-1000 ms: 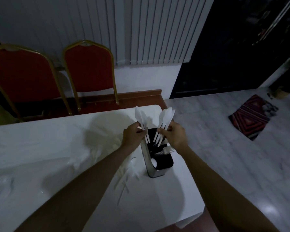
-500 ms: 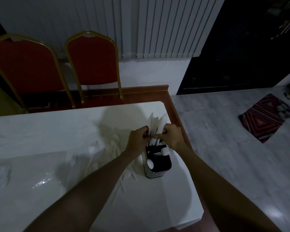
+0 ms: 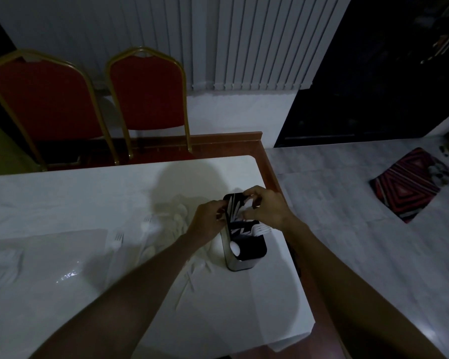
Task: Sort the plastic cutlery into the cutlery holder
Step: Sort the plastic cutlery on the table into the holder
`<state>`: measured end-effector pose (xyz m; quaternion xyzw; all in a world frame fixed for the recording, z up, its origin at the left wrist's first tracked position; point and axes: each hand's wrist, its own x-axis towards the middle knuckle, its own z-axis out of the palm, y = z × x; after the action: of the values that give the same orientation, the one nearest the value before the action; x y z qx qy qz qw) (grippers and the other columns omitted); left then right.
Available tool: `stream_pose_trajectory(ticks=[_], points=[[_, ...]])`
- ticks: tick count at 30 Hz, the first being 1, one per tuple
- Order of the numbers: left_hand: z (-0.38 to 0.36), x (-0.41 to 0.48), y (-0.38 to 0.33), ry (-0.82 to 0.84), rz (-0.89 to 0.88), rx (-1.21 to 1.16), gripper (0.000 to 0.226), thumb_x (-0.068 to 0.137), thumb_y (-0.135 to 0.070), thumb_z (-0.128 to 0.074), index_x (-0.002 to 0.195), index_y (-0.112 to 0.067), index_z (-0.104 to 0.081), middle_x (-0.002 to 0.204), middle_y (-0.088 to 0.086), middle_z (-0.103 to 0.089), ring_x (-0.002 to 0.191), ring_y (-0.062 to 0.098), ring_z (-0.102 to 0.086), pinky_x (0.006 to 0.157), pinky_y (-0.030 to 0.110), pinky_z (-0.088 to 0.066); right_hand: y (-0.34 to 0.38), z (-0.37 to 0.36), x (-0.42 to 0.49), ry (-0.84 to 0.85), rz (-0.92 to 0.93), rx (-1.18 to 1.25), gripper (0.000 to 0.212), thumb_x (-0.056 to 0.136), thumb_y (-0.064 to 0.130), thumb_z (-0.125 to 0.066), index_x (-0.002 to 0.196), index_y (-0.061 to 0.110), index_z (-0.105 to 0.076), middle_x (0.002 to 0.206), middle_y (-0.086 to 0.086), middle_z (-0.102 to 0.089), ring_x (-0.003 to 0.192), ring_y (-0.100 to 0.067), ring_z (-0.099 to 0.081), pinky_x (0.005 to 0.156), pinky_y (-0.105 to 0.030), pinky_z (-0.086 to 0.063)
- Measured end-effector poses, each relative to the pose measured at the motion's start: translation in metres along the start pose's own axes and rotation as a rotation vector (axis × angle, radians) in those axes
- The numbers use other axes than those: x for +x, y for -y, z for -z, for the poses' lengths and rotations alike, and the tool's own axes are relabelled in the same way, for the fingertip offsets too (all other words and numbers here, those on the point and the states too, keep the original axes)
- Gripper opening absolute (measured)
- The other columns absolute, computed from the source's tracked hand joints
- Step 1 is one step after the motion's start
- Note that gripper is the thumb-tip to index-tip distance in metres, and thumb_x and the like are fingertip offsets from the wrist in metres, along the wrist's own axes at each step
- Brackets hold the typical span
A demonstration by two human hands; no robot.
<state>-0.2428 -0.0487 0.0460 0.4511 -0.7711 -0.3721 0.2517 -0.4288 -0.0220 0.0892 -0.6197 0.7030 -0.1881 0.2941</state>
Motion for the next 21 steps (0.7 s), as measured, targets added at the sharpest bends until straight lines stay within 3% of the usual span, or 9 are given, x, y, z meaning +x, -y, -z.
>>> stream_pose_trajectory(ticks=[4,8,12,15,18,21], points=[[0.01,-0.007,0.004,0.044,0.031,0.008,0.058,0.075,0.014,-0.054,0.128,-0.009,-0.057,0.118,0.016,-0.063,0.108,0.028,-0.059,0.094,0.033,-0.048,0.008,-0.003,-0.011,-0.165,0.023,0.064,0.055,0.074,0.032,-0.076,0.125,0.021,-0.058,0.119,0.007,-0.065,0.105,-0.008,-0.058,0.085,-0.016,-0.044],[0.031,-0.016,0.021,-0.045,0.03,0.039,0.057,0.076,0.011,-0.057,0.13,-0.008,-0.056,0.131,0.01,-0.058,0.122,0.024,-0.053,0.106,0.033,-0.041,0.032,-0.016,-0.018,-0.363,0.163,0.002,0.046,0.079,0.034,-0.07,0.123,0.019,-0.061,0.126,0.004,-0.062,0.119,-0.013,-0.052,0.094,-0.017,-0.039],[0.055,-0.031,0.042,-0.122,0.092,0.089,0.046,0.081,0.004,-0.061,0.125,-0.01,-0.059,0.127,0.007,-0.061,0.119,0.02,-0.055,0.103,0.025,-0.039,0.067,-0.045,-0.026,-0.43,0.309,0.003,0.032,0.086,0.007,-0.063,0.118,0.011,-0.064,0.121,-0.004,-0.065,0.109,-0.016,-0.058,0.092,-0.014,-0.04],[0.069,-0.054,0.077,-0.087,0.152,0.162,0.037,0.085,-0.005,-0.062,0.122,-0.013,-0.061,0.123,0.006,-0.062,0.115,0.022,-0.057,0.101,0.027,-0.041,0.088,-0.09,-0.027,-0.361,0.336,0.047,0.033,0.084,-0.007,-0.055,0.112,0.005,-0.066,0.106,-0.011,-0.069,0.093,-0.022,-0.066,0.081,-0.025,-0.054],[0.069,-0.08,0.106,0.019,0.22,0.205,0.028,0.086,-0.012,-0.064,0.114,-0.01,-0.065,0.114,0.008,-0.066,0.106,0.023,-0.061,0.092,0.026,-0.045,0.083,-0.14,-0.025,-0.25,0.159,-0.028,0.024,0.085,-0.001,-0.052,0.102,0.008,-0.066,0.092,-0.01,-0.068,0.079,-0.024,-0.065,0.065,-0.026,-0.047],[0.054,-0.101,0.116,0.133,0.312,0.161,0.021,0.085,-0.017,-0.066,0.103,-0.007,-0.069,0.101,0.008,-0.069,0.088,0.015,-0.061,0.074,0.016,-0.039,0.058,-0.185,-0.036,-0.173,-0.085,-0.071,0.008,0.09,0.005,-0.053,0.088,0.006,-0.06,0.084,-0.011,-0.064,0.075,-0.024,-0.059,0.063,-0.029,-0.041]])
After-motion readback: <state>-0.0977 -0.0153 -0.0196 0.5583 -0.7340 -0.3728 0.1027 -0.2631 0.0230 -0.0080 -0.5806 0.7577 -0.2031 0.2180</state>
